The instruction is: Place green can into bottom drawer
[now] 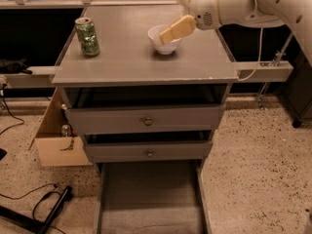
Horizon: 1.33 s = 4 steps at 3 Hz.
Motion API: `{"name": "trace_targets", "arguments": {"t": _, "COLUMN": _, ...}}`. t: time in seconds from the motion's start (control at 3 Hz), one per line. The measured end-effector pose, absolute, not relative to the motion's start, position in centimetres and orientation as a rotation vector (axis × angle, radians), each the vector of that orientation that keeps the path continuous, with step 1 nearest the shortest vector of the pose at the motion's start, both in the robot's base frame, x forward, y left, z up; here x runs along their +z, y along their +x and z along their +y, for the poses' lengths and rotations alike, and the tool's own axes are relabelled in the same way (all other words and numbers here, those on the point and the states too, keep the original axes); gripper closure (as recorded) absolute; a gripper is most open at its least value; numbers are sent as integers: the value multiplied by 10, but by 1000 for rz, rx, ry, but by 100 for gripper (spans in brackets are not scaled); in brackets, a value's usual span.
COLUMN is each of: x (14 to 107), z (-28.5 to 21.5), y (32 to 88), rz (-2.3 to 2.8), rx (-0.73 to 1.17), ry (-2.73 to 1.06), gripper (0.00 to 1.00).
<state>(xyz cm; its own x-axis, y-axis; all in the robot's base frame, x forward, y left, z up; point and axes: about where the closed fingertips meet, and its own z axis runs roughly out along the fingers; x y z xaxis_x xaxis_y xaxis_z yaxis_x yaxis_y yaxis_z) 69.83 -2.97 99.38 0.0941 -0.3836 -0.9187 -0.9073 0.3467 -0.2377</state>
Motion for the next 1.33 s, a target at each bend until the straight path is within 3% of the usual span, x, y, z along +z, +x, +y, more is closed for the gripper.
{"name": "trace_targets", "arguments": {"t": 0.67, "x": 983, "z": 45, "y": 756, "rz": 1474, "rx": 711, "ry": -1130, "gripper": 0}}
{"name": "trace_targets", "arguments": {"t": 1.0, "x": 981, "z": 74, "y": 788, "rz": 1477, "rx": 685, "ry": -1005, "gripper": 0}}
{"name": "trace_targets", "arguments": {"t": 1.33, "x": 979, "z": 82, "y": 789, "rz": 1471, "rx": 699, "ry": -1013, "gripper": 0}}
